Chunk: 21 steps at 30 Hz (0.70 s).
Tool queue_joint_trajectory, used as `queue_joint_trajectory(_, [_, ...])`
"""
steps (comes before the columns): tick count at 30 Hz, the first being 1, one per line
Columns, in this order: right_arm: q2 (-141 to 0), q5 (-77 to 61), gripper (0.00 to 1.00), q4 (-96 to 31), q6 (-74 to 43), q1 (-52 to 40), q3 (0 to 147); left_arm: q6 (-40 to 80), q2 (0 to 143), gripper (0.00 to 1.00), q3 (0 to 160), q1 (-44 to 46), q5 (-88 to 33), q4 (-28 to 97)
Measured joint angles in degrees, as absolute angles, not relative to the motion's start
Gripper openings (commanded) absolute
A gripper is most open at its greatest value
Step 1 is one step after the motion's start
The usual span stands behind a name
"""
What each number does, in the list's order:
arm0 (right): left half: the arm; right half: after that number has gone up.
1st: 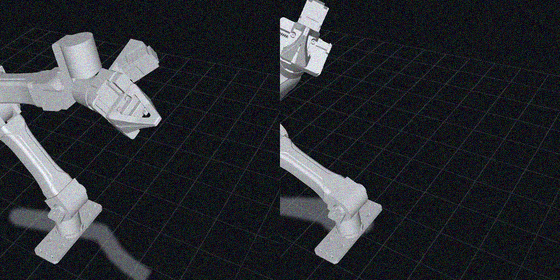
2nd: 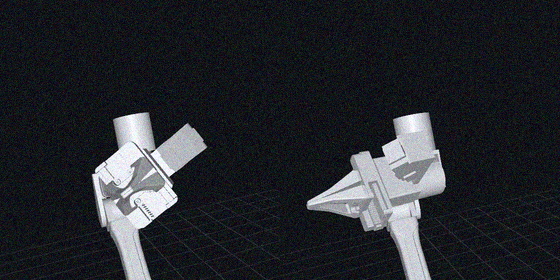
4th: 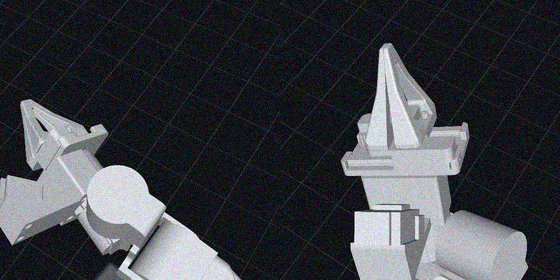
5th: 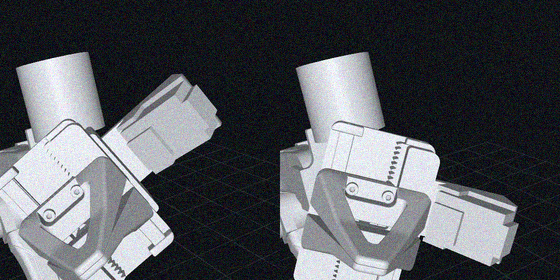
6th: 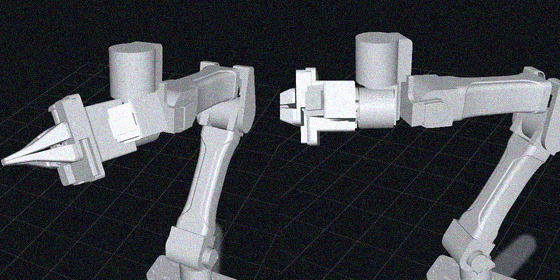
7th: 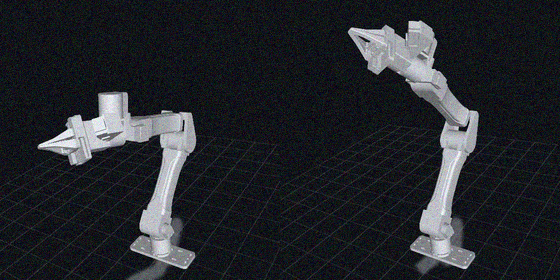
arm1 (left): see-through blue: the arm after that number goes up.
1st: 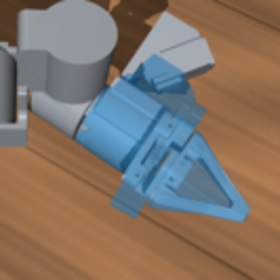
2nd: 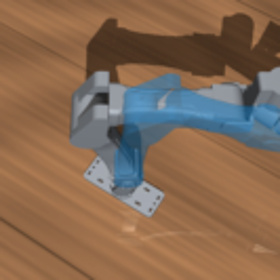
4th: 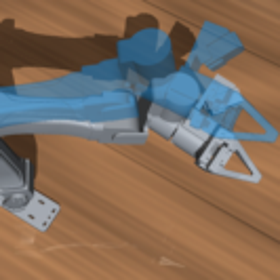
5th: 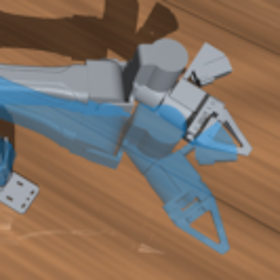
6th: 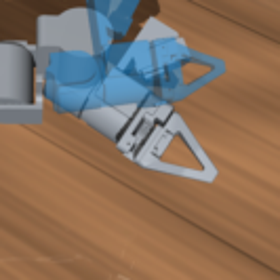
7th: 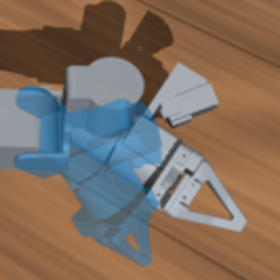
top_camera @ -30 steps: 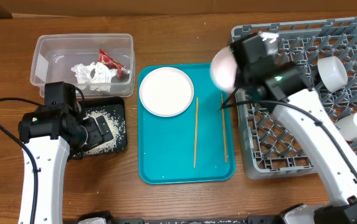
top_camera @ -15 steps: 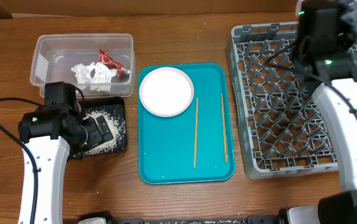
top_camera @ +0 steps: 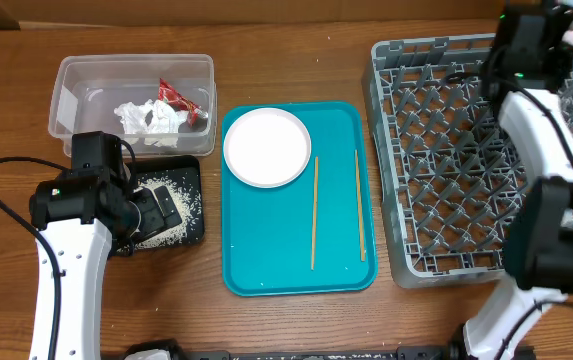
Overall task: Sort waste into correct bins and load items into the dishwasher
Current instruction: 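Carry the pink bowl with the right gripper into the dish rack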
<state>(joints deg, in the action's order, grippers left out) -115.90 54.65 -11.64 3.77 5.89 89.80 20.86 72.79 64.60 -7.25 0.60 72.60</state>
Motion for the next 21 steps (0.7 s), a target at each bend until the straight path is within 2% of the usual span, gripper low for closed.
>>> queue_joint_trajectory(9, [-121.2,57.3,0.04,-13.1,4.0,4.4,90.8,20.9,72.8,1.00,64.6,-7.2,0.6,72.6])
queue_joint_trajectory(19, [-121.2,60.0,0.04,-24.8,-3.9,-0.4,91.9,20.9,72.8,1.00,64.6,-7.2,0.6,72.6])
queue_joint_trajectory(21, [-121.2,61.0,0.25,-27.6,-5.0,-1.5,91.9,20.9,72.8,1.00,64.6,-7.2,0.6,72.6])
